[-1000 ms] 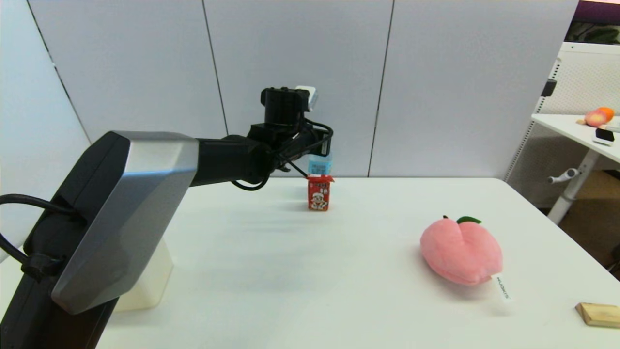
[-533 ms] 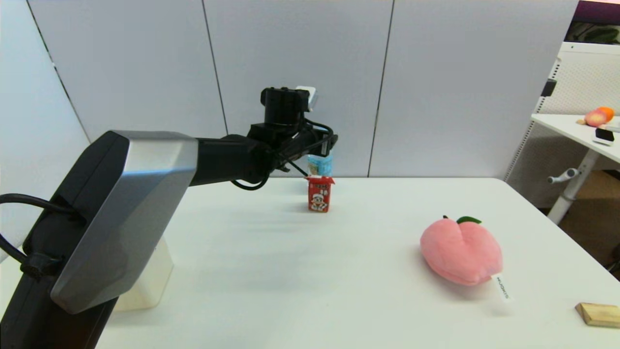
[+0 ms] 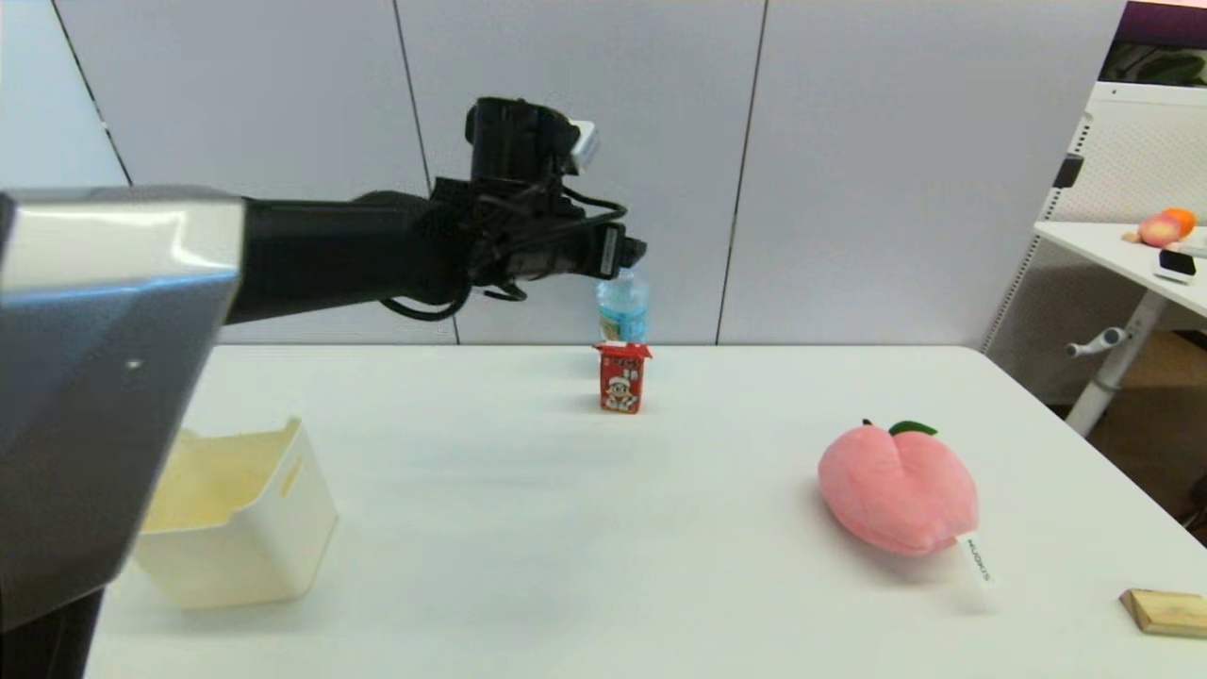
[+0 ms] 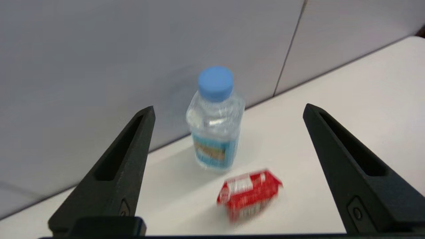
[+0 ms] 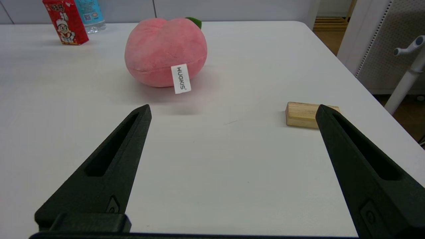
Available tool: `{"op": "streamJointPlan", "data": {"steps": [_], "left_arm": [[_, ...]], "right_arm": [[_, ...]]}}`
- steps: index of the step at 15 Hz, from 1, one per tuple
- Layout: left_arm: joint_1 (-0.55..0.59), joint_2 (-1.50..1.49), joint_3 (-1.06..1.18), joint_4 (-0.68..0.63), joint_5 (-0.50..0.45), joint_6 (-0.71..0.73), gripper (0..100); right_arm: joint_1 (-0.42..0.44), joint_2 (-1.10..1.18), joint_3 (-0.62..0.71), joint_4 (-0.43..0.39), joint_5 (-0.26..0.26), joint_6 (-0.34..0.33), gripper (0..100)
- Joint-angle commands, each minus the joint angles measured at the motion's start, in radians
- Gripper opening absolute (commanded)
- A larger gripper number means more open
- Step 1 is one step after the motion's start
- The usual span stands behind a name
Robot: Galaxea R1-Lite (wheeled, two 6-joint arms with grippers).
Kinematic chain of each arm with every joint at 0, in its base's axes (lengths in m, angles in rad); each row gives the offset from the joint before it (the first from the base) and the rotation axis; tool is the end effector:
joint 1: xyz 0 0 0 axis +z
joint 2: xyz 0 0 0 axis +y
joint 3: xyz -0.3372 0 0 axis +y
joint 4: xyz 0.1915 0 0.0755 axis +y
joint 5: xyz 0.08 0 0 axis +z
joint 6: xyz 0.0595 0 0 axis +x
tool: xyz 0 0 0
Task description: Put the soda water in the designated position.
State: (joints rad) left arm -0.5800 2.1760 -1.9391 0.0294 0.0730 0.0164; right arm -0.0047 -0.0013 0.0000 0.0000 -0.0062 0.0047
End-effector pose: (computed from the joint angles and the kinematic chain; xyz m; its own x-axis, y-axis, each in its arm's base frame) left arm 0.4458 -0.2869 0.2691 0.8448 -0.4663 -0.2625 0.4913 0.8703 0.0350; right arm -0.0063 -0.0003 0.0755 0.9999 -0.0109 0.0013 0.0109 0.9999 0.0047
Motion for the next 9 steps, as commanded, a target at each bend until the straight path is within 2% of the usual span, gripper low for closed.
{"op": "streamJointPlan", "data": {"steps": [1,4,9], "left_arm": [[-0.003,-0.424,0.296,0.190,0.001,0.024,100],[0.014,-0.737,0.602,0.190,0.010,0.014,100],[0.170,-1.271,1.042,0.188,0.008,0.025,100]], "right_arm": [[0.000,0.000,0.000,0.000,0.000,0.000,100],[0.000,0.000,0.000,0.000,0.000,0.000,100],[0.000,0.000,0.000,0.000,0.000,0.000,100]]}}
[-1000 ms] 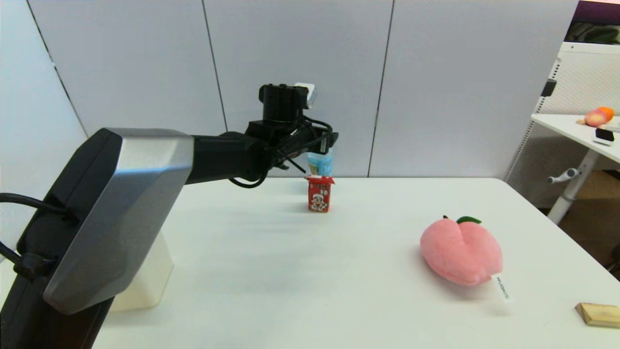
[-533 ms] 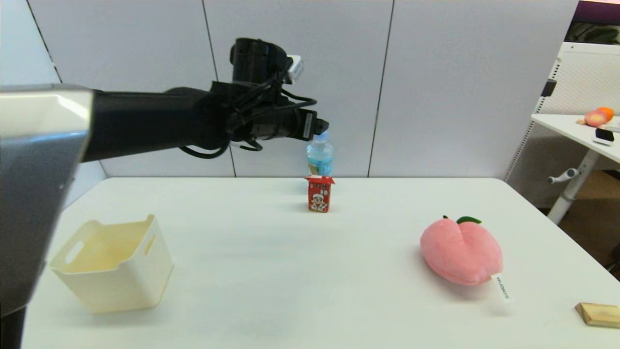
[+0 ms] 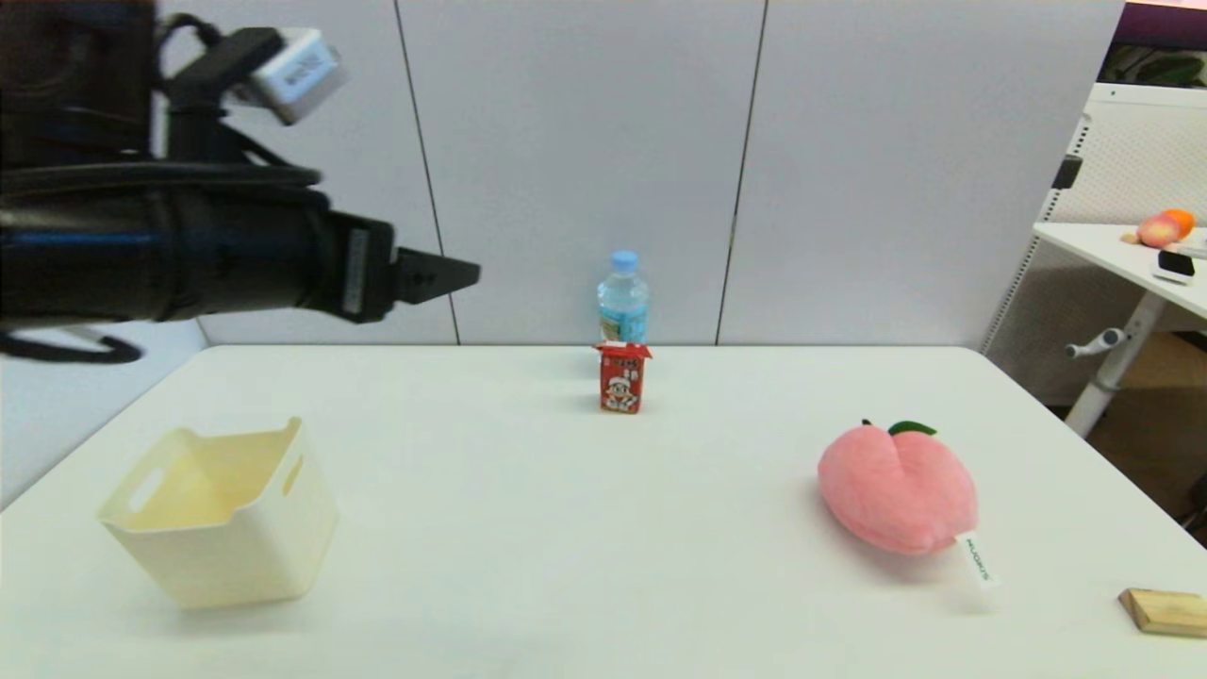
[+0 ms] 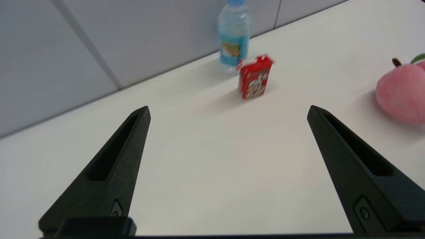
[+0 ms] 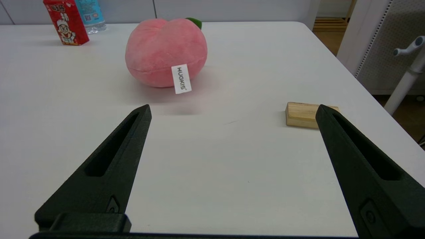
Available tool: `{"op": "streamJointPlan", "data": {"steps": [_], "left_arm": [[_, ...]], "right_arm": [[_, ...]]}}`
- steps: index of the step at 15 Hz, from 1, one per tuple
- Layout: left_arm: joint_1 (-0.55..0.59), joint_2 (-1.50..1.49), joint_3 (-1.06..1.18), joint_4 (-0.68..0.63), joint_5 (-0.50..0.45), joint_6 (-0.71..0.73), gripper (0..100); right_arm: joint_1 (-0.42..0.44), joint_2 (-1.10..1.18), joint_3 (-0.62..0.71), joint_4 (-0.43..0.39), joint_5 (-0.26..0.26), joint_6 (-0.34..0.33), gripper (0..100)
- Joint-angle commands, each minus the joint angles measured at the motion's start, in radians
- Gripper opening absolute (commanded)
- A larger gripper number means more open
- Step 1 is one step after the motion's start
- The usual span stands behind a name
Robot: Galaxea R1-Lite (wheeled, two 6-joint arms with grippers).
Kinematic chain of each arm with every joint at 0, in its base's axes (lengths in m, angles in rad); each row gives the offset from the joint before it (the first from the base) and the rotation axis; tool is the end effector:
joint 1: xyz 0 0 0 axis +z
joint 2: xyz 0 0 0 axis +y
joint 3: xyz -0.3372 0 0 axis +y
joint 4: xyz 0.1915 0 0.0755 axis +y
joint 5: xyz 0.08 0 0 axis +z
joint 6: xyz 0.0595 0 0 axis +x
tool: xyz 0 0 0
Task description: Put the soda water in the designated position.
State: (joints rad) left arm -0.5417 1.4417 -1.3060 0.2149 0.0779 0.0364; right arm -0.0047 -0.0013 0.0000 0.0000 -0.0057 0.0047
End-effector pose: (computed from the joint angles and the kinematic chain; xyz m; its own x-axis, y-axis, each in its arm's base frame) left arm 0.2486 -0.1442 0.3354 0.8424 -0.4161 -0.3424 0.4618 0.8849 0.0609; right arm -0.0063 -0.0003 0.0755 0.9999 -0.0104 0.0013 0.0104 0.9999 0.0047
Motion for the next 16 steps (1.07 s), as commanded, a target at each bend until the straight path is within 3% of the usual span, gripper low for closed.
{"op": "streamJointPlan", "data": {"steps": [1,3,7,12,16], "left_arm": [[0.166,-0.636,0.484,-0.011,0.000,0.005,100],[0.269,-0.828,0.626,-0.035,-0.040,0.014,100],[0.410,-1.067,0.840,-0.112,-0.205,0.016,100],[0.425,-1.158,0.906,-0.124,-0.210,0.034,100],[0.508,-1.201,0.985,-0.126,-0.211,0.031,100]], "right_arm": [[0.000,0.000,0.000,0.000,0.000,0.000,100],[0.000,0.000,0.000,0.000,0.000,0.000,100],[0.000,0.000,0.000,0.000,0.000,0.000,100],[0.000,0.000,0.000,0.000,0.000,0.000,100],[0.000,0.000,0.000,0.000,0.000,0.000,100]]}}
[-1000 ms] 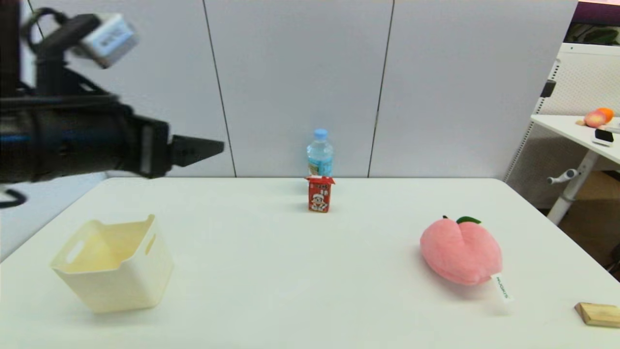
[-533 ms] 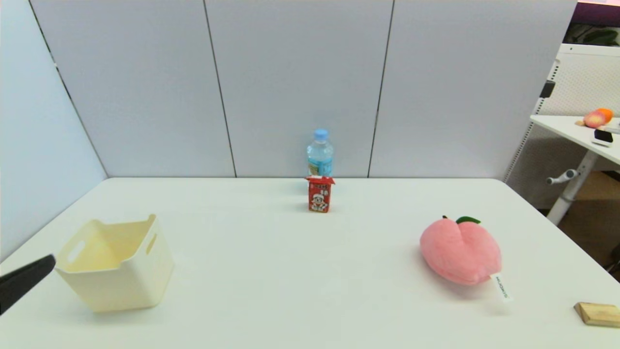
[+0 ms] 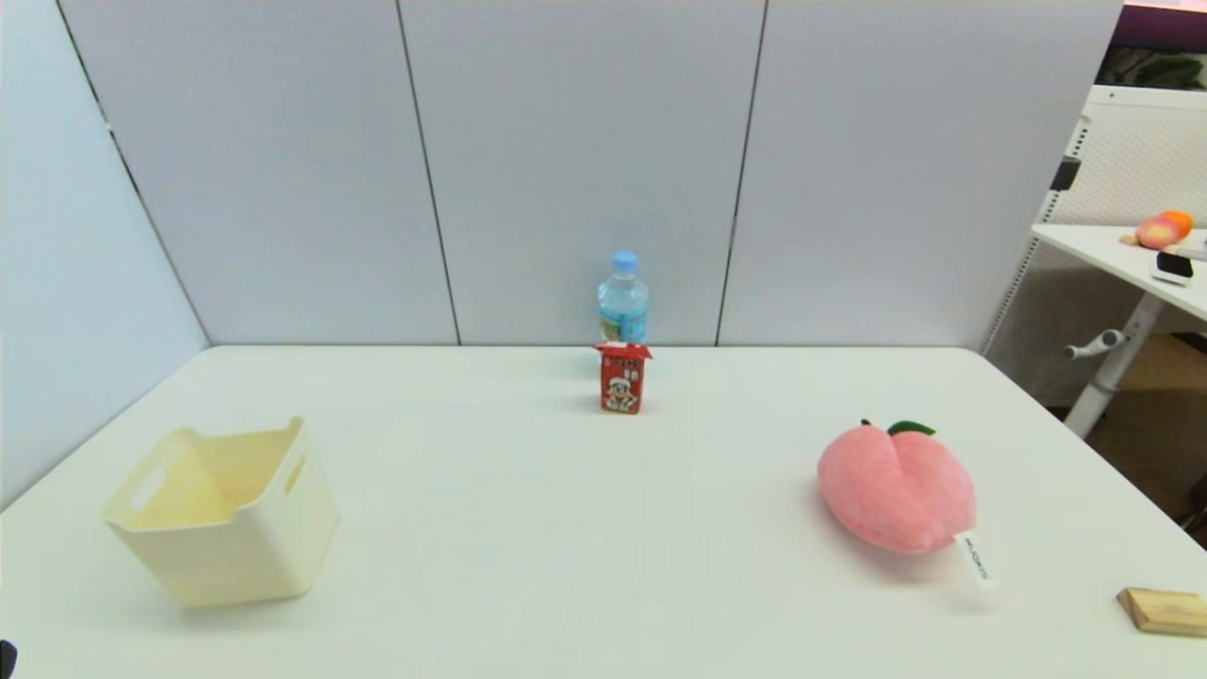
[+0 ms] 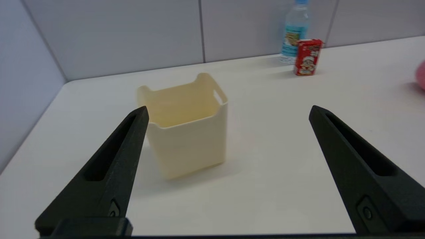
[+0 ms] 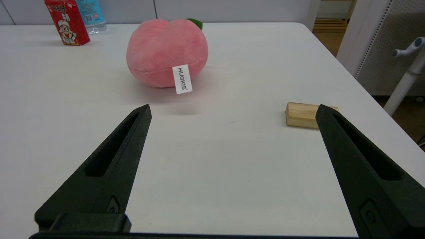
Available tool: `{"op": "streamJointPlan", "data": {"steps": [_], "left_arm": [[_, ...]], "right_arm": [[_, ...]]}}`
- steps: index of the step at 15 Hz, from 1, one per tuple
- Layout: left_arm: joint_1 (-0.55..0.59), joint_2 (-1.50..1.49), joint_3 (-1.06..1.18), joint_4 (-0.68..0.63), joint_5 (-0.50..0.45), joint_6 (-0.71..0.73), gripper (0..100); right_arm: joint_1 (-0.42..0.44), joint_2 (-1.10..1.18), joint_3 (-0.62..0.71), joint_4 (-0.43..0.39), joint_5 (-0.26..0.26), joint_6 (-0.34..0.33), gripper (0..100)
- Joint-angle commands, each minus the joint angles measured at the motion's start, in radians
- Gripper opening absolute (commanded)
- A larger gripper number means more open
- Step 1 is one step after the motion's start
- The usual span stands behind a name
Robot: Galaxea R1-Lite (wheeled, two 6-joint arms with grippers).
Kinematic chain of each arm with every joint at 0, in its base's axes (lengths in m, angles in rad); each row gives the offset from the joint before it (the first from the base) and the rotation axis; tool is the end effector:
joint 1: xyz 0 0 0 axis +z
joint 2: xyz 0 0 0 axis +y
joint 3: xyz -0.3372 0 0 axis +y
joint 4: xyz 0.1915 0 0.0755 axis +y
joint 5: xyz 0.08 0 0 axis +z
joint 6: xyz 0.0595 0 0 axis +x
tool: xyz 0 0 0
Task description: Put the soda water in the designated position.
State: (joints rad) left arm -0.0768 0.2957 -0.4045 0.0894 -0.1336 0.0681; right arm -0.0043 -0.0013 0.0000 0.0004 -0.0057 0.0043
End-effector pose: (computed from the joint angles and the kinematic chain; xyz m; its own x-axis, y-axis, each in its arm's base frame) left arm -0.0021 -0.0078 0.1968 0.9778 -0.2088 0.0192 0.2070 0.9758 0.0706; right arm -0.0063 -0.0003 0.0754 0.9999 -0.0100 0.0009 0.0100 0.9999 0.0043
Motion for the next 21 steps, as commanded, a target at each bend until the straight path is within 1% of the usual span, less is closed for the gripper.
{"op": "streamJointPlan", "data": {"steps": [1,2,5,7,8,11,13,17,21], "left_arm": [[0.054,-0.076,0.122,-0.002,0.002,-0.005,100],[0.072,-0.141,0.162,0.000,0.006,-0.010,100],[0.077,-0.297,0.343,-0.011,0.052,-0.027,100],[0.077,-0.296,0.394,-0.057,0.132,-0.014,100],[0.077,-0.296,0.404,-0.097,0.138,-0.019,100],[0.077,-0.296,0.404,-0.091,0.137,-0.054,100],[0.077,-0.296,0.404,-0.089,0.137,-0.051,100],[0.077,-0.296,0.404,-0.092,0.143,-0.113,100],[0.077,-0.296,0.404,-0.092,0.143,-0.113,100]], "right_arm": [[0.000,0.000,0.000,0.000,0.000,0.000,100],[0.000,0.000,0.000,0.000,0.000,0.000,100],[0.000,0.000,0.000,0.000,0.000,0.000,100],[0.000,0.000,0.000,0.000,0.000,0.000,100],[0.000,0.000,0.000,0.000,0.000,0.000,100],[0.000,0.000,0.000,0.000,0.000,0.000,100],[0.000,0.000,0.000,0.000,0.000,0.000,100],[0.000,0.000,0.000,0.000,0.000,0.000,100],[0.000,0.000,0.000,0.000,0.000,0.000,100]]}}
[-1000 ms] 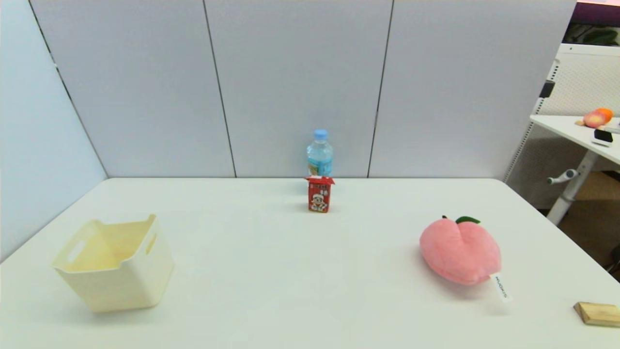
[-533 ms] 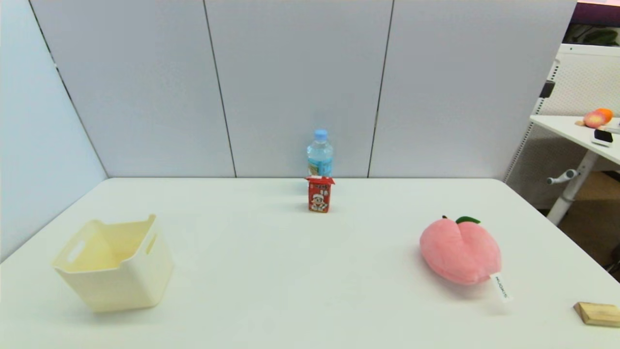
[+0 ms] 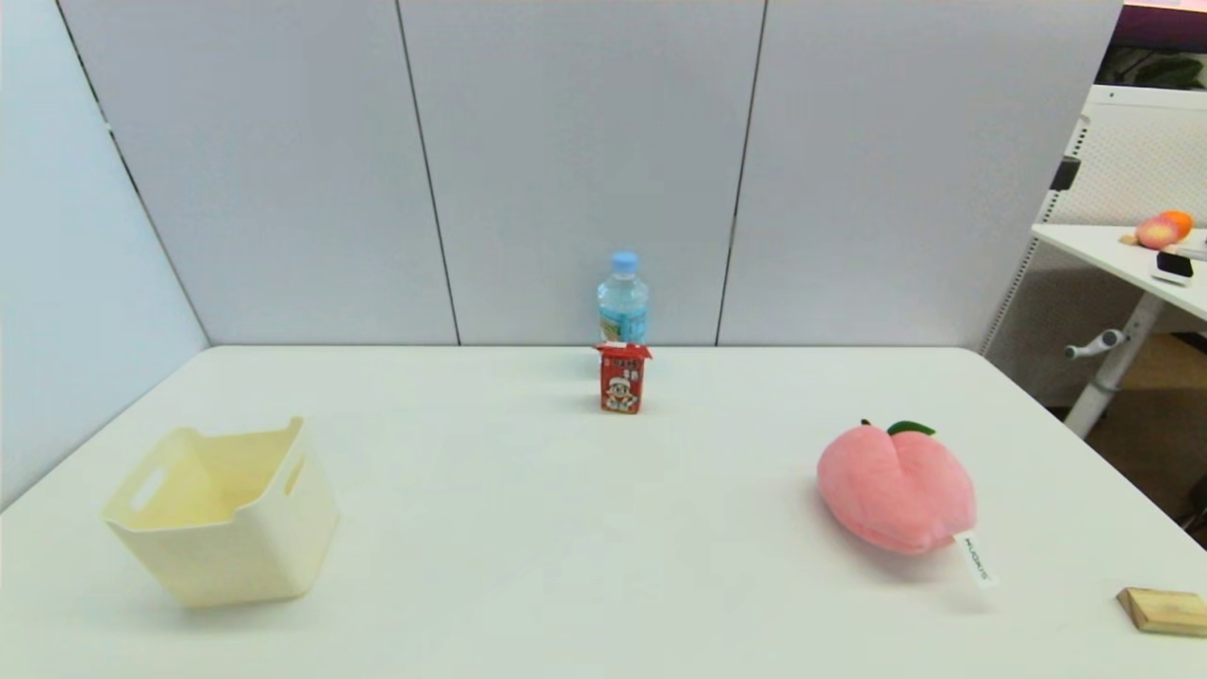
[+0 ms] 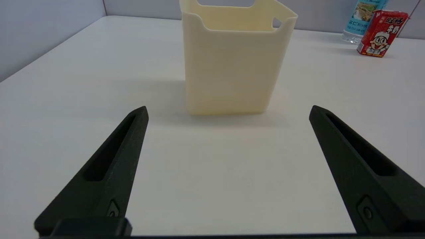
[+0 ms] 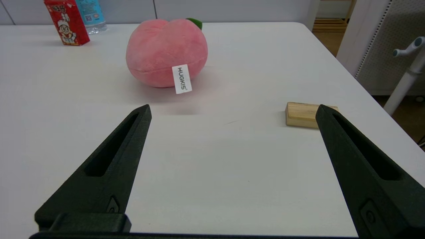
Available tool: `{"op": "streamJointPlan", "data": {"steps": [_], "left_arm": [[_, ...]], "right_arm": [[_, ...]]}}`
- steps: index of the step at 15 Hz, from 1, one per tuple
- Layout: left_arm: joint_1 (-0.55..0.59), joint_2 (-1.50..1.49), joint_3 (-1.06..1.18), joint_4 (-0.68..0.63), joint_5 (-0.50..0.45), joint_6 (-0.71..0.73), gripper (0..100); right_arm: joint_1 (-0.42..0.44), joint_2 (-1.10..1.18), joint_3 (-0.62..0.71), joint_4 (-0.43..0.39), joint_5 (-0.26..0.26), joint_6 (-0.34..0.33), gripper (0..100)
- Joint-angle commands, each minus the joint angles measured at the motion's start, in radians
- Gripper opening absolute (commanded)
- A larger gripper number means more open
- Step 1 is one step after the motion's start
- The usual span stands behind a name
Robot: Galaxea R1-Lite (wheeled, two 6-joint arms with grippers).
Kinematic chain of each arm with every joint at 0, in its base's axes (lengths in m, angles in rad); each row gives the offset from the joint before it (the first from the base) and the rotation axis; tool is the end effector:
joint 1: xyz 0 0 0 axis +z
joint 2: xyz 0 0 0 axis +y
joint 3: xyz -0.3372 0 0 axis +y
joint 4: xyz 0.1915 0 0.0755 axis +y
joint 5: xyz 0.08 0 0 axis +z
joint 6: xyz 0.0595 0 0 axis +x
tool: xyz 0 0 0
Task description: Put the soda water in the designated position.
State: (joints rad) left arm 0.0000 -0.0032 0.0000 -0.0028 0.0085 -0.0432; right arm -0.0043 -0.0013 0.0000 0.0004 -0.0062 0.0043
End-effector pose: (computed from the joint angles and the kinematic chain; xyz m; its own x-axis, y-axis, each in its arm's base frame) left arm -0.0064 0.0005 0.0759 0.9999 0.0085 0.0060 -0.0082 0.9990 -0.0432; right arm -0.0063 -0.0003 0.0754 0.9999 -0.0105 0.0009 0.0105 0.9999 0.0043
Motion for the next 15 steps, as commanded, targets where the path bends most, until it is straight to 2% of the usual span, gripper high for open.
{"op": "streamJointPlan", "data": {"steps": [1,15], "left_arm": [[0.000,0.003,0.000,0.000,0.001,-0.001,100],[0.000,0.003,0.000,0.000,0.001,-0.001,100]], "right_arm": [[0.000,0.000,0.000,0.000,0.000,0.000,100],[0.000,0.000,0.000,0.000,-0.001,0.003,100]]}}
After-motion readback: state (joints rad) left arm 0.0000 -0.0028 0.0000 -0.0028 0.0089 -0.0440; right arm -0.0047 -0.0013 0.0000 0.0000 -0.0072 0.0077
